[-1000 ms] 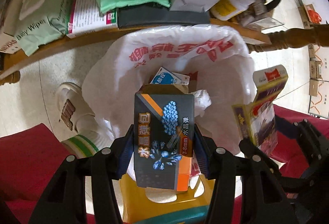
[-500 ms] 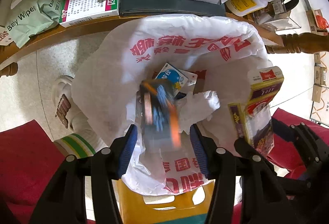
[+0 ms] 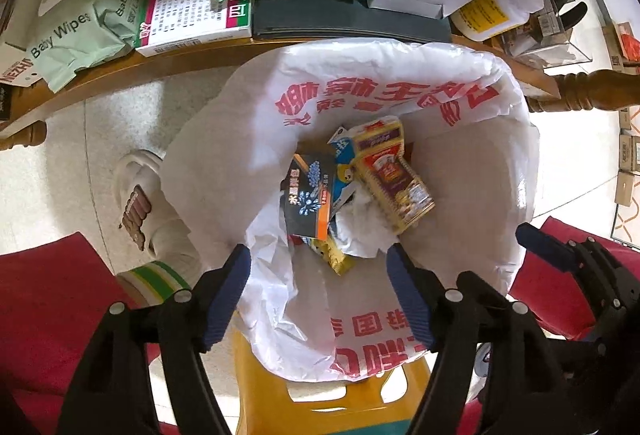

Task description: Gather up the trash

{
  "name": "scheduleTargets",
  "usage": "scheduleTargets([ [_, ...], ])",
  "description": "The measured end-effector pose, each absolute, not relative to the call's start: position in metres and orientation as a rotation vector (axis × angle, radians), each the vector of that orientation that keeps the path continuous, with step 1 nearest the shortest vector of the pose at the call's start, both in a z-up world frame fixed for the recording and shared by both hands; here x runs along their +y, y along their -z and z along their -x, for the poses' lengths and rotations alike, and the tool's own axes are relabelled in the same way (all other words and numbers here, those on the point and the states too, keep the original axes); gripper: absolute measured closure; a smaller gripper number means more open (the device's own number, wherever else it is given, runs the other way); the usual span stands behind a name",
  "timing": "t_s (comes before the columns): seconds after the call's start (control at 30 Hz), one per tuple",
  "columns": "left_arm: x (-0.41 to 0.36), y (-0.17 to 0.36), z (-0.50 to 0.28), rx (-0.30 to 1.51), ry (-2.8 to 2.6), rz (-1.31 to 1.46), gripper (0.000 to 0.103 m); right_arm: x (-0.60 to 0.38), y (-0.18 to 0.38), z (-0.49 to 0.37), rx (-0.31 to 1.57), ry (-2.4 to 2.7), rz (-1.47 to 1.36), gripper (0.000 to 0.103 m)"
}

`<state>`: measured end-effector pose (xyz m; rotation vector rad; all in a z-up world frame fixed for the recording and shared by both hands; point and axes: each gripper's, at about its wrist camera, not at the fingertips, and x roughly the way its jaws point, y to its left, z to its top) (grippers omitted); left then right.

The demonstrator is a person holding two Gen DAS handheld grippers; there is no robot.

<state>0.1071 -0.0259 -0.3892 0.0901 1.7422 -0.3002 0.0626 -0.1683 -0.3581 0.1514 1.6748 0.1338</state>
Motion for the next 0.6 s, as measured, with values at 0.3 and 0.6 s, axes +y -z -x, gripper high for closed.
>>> scheduleTargets([
  [0.3, -0.020, 0.377, -0.101, 1.679, 0.240, -0.142, 0.025, -0.171, 0.350, -0.063, 1.646, -0.111, -0.163, 0.035],
  [0.6, -0.014, 0.339, -0.086, 1.557, 0.234, -0.138, 0.018, -0.177, 0.305, -0.056, 1.511, -0.080, -0.196, 0.026],
])
